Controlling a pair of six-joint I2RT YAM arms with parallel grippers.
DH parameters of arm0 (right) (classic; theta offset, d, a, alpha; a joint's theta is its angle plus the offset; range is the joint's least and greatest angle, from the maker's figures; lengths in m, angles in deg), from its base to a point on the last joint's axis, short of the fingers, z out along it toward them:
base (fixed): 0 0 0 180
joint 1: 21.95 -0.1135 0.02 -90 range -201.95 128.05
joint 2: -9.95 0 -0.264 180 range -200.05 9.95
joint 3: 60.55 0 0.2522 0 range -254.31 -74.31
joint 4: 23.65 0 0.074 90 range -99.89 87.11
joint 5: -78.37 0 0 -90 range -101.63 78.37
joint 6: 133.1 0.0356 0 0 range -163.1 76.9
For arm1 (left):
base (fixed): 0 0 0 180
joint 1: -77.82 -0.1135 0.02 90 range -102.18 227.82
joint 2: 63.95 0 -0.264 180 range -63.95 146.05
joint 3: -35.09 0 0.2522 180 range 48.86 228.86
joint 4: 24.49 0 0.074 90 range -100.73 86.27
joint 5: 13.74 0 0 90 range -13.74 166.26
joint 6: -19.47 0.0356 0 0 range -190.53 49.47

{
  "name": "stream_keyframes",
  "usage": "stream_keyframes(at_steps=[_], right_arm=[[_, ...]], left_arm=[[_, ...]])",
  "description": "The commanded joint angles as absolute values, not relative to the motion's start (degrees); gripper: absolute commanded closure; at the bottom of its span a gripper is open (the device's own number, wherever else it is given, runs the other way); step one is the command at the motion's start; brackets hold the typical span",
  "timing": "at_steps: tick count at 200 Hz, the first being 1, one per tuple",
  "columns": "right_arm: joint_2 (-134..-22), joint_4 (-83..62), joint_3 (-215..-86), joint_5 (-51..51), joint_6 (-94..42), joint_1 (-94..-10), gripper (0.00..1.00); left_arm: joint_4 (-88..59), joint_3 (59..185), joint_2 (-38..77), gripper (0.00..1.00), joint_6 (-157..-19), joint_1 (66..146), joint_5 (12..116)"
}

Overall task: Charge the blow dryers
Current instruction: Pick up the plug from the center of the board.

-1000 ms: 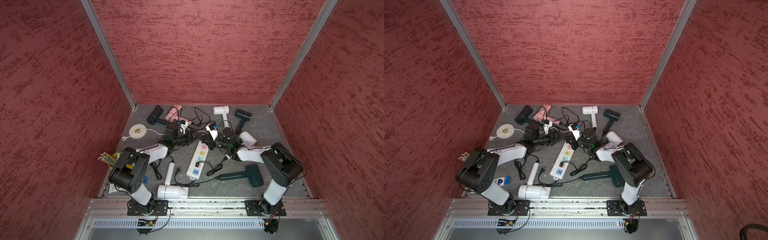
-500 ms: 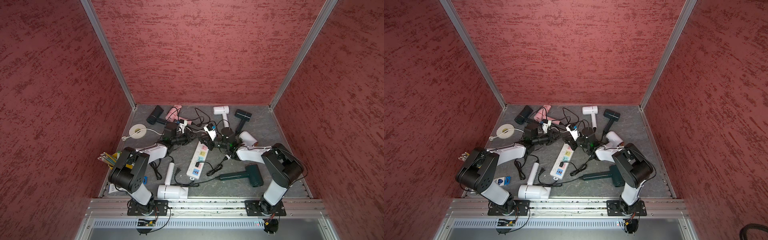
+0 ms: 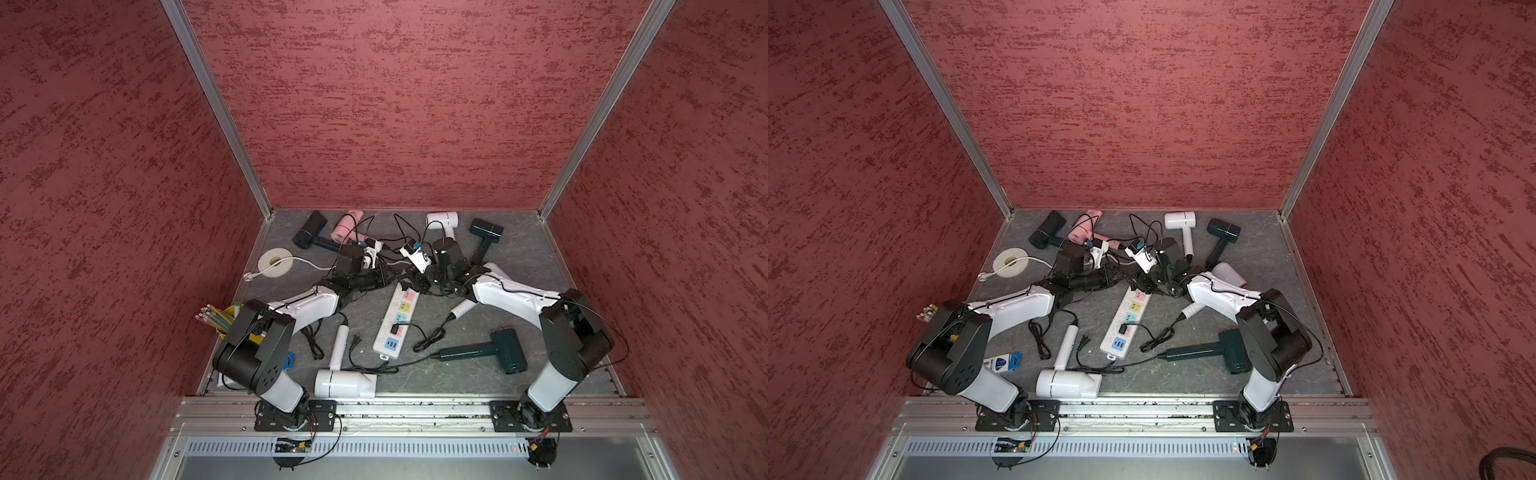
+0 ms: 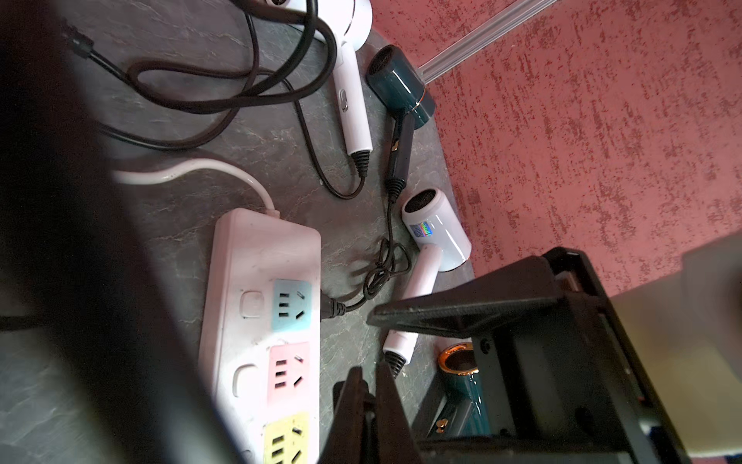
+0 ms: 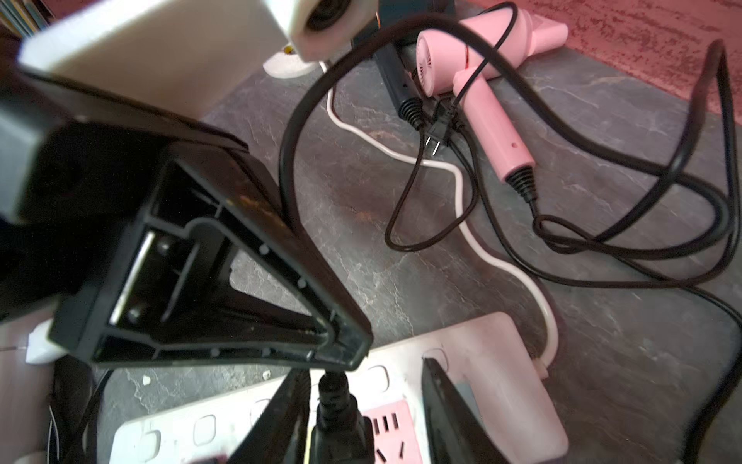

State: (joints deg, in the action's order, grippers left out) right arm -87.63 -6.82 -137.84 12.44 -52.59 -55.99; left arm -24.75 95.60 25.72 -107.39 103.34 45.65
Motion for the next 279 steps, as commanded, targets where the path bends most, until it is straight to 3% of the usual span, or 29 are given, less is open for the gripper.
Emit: stream_keyframes(at_steps=[1,51,91,118,172,211,244,279], right_arm=[[-86.5,-1.1,-140.5,12.2,-55.6,-56.4,0.61],[-88.5,2.1,-142.1,15.4,-57.3,-56.6,0.68],[-88.8,1.5,-141.5,15.7,-57.5,-57.4,0.55],[-89.7,1.4,-141.3,15.0,-57.5,-57.7,0.54],[-91.6,1.9,-142.3,14.0,-57.2,-57.7,0.60],[-92.2,2.5,-143.4,14.8,-57.0,-57.7,0.75],[-91.8,2.5,-143.7,14.6,-56.8,-57.7,0.62],[-91.2,5.2,-144.5,14.0,-57.6,-57.7,0.61]], left_arm=[[-21.4,96.7,24.2,1.00,-103.8,104.2,47.9],[-21.1,96.7,23.9,1.00,-103.5,104.2,48.2],[-21.1,96.7,23.7,1.00,-103.5,104.2,48.4],[-21.7,96.3,23.3,1.00,-103.8,104.1,47.9],[-23.0,95.8,22.8,1.00,-104.1,103.9,46.9],[-23.0,95.8,23.0,1.00,-104.1,103.9,46.8],[-22.5,96.1,23.3,1.00,-103.8,104.0,46.9],[-21.0,96.5,23.2,1.00,-102.7,104.4,48.3]])
